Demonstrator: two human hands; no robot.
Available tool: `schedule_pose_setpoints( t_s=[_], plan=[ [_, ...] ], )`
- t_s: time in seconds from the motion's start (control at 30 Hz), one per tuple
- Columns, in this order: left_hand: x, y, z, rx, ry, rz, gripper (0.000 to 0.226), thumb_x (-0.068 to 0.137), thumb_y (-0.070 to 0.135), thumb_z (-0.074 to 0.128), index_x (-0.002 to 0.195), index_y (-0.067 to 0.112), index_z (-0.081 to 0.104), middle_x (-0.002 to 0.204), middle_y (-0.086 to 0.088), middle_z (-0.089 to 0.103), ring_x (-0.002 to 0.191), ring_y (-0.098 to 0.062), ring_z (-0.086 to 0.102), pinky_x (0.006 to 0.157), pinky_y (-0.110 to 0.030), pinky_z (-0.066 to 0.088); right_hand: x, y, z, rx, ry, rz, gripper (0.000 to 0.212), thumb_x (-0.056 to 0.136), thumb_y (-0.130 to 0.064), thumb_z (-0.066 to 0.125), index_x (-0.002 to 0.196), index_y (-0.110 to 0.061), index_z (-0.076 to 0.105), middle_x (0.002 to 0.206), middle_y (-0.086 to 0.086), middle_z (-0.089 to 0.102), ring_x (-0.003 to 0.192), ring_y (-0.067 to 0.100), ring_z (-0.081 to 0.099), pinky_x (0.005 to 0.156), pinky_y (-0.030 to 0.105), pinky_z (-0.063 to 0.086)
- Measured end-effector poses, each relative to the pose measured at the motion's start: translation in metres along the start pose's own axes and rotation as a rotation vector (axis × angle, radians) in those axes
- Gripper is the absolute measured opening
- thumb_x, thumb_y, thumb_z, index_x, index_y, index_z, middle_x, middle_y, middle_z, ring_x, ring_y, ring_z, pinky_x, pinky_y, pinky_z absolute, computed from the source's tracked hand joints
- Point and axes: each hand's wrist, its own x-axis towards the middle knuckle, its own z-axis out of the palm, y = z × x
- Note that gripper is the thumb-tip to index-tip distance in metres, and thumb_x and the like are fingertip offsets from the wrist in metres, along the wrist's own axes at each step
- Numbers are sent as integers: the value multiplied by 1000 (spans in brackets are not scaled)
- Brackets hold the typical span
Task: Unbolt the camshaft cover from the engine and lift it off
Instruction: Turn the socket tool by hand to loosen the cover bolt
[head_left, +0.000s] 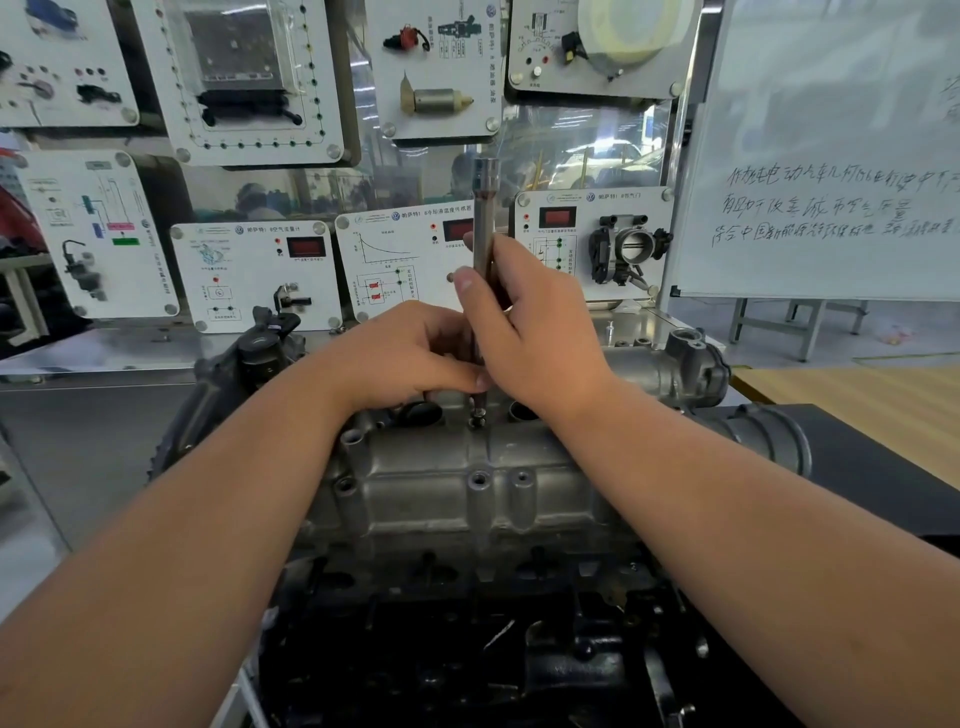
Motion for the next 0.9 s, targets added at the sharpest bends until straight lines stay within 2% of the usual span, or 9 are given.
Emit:
schedule_pose_setpoints(
  t_s=[0.1,0.27,0.37,0.43,0.5,0.6,0.7,0.8,0.9],
  plan=[
    [-2,-1,0,-21,-31,5,6,80,26,82,83,24,77,72,-14,70,62,-15,60,66,-26,50,0,1,0,-11,-26,-2,25,103,-22,49,97,-1,59,69,6,65,63,23,60,60,42,47],
    [-2,3,0,20,10,3,53,60,54,79,94,13,76,94,-11,76,95,-30,71,96,-52,53,-1,-1,-1,-2,-21,-28,24,99,-29,60,114,-11,61,61,-5,57,58,12,57,56,29,43],
    [-1,3,1,28,11,-6,57,60,54,78,96,11,76,98,-13,75,99,-33,70,99,-55,50,0,0,0,-19,-4,-10,13,99,-26,61,97,-14,58,55,-11,45,52,6,46,53,27,35],
    [0,1,1,26,8,7,43,64,48,80,93,16,77,92,-11,76,90,-29,71,90,-46,54,0,0,1,-15,8,8,20,100,-24,57,85,-14,49,55,-11,42,52,11,44,53,30,34],
    [-1,-1,0,5,-27,28,8,77,32,81,84,28,78,75,-6,74,67,-17,67,71,-28,53,0,0,2,-7,8,7,23,101,-25,53,82,-11,49,56,-8,46,53,15,48,53,32,36],
    [0,-7,-2,10,-42,46,26,88,14,79,75,37,77,61,4,67,55,-5,57,61,-13,45,-1,0,2,0,-10,1,34,100,-29,46,95,1,61,63,6,62,57,18,59,56,39,45],
    [0,-5,-2,4,6,28,9,81,24,84,84,29,78,80,3,76,72,-8,69,75,-23,51,-1,-1,1,-4,-4,-58,27,100,-30,52,92,-6,62,61,-3,57,56,13,54,55,32,42],
    [0,-2,0,36,7,18,31,66,51,81,87,29,76,88,3,76,87,-14,72,82,-33,51,-1,-2,0,0,-13,-36,25,96,-32,64,111,-12,62,63,-5,58,59,13,58,57,27,46],
    [0,-1,-1,56,2,8,45,61,55,78,90,21,76,90,-2,76,90,-22,72,86,-38,54,-1,-1,0,2,-19,-28,17,99,-26,61,97,-10,58,61,-7,52,58,13,53,57,33,45]
  ],
)
